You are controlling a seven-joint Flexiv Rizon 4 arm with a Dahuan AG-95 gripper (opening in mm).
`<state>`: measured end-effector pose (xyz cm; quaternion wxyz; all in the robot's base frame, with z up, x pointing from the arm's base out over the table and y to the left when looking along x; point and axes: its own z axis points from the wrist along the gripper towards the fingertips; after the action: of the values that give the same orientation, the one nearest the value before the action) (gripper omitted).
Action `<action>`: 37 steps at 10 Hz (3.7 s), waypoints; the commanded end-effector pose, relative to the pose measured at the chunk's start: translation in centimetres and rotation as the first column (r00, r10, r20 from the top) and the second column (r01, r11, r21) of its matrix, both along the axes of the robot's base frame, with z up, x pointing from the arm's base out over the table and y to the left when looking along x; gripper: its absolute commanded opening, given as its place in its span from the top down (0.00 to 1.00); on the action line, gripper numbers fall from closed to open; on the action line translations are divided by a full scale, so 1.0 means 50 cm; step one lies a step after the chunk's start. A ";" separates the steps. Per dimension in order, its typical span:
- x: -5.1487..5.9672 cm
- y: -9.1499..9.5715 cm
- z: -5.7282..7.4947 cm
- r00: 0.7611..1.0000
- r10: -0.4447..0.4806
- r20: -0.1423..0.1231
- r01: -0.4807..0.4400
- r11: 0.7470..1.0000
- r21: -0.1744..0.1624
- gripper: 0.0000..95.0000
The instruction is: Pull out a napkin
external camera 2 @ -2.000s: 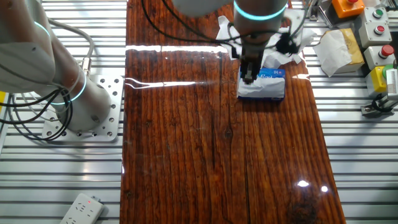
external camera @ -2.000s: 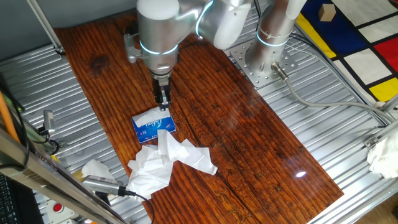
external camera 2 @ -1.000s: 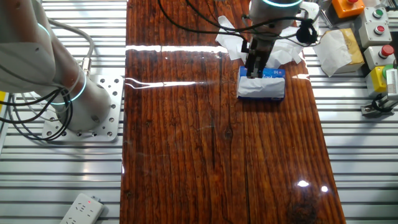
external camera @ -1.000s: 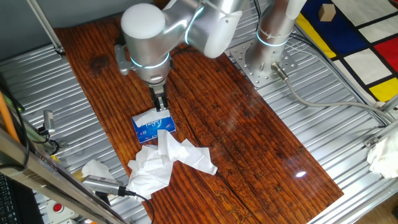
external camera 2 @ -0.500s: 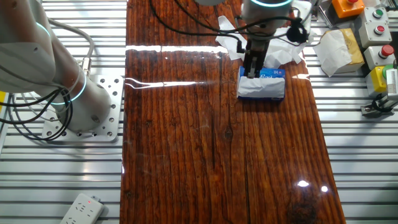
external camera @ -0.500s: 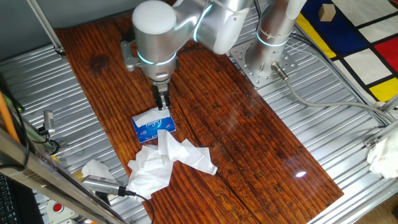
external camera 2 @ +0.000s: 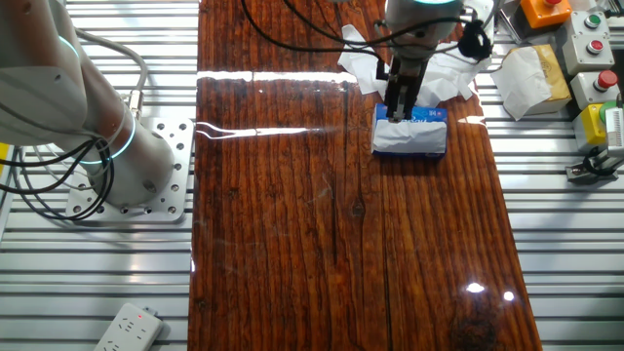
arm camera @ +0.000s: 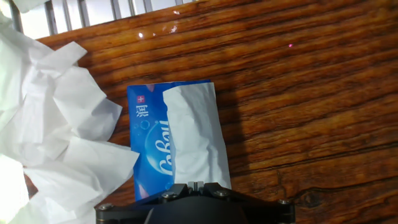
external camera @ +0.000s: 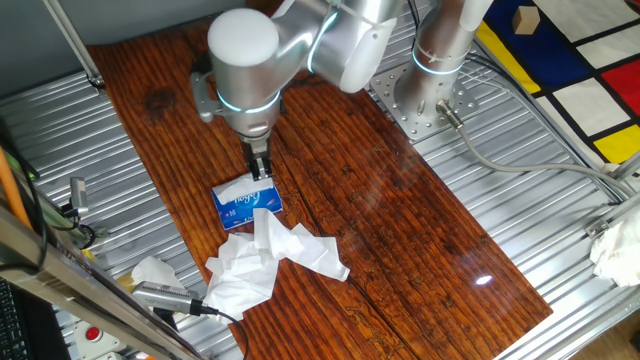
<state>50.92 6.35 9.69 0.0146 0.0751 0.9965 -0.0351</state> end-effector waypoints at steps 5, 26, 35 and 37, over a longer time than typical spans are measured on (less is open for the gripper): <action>-0.001 -0.002 0.001 1.000 0.014 -0.013 -0.014 1.000 -0.002 1.00; 0.067 0.011 0.015 0.999 -0.040 0.012 0.040 0.999 0.002 1.00; 0.125 -0.018 0.002 1.000 0.014 0.009 -0.014 1.000 0.005 1.00; 0.145 -0.024 0.001 1.000 0.020 0.005 -0.020 1.000 0.004 1.00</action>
<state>58.36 5.13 9.71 0.0156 0.0650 0.9972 -0.0328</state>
